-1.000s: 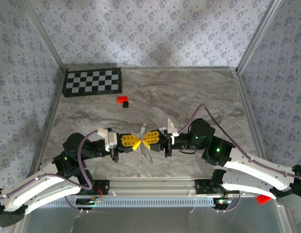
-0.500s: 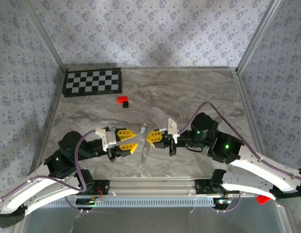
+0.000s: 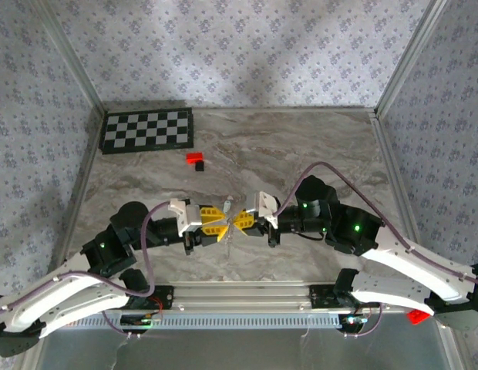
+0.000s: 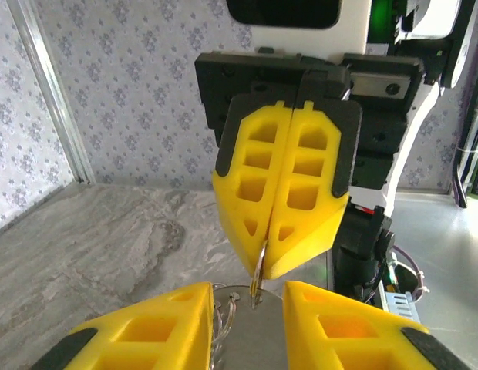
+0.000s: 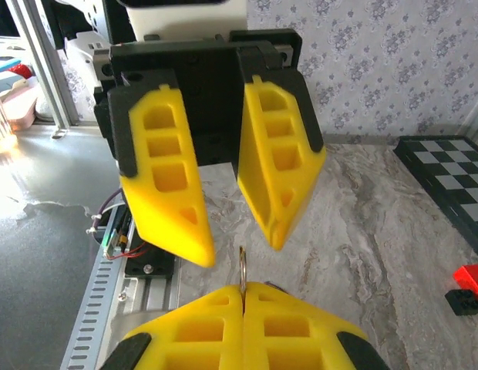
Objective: Put the keys on the keyring
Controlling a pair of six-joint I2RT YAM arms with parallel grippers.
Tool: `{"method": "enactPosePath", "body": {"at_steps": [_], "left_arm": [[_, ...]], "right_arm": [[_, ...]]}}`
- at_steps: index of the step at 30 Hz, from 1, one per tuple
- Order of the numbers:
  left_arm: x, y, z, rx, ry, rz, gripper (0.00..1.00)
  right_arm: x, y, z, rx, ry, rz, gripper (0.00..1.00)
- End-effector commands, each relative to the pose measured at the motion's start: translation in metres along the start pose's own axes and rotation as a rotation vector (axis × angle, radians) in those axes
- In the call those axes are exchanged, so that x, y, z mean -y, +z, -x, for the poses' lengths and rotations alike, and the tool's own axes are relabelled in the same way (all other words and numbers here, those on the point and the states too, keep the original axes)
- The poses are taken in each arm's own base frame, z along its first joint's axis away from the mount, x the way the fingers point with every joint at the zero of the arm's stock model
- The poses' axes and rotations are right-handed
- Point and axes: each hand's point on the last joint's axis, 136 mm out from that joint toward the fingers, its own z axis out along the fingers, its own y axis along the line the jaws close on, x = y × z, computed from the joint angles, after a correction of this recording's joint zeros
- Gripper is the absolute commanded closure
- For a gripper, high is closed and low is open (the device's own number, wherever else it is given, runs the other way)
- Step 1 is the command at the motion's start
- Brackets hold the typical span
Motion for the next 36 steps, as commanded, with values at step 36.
{"method": "enactPosePath", "body": {"at_steps": [36], "left_arm": [[-0.002, 0.004, 0.024, 0.014, 0.044, -0.002, 0.86]], "right_arm": [[-0.002, -0.007, 0.011, 0.051, -0.018, 0.048, 1.0]]}}
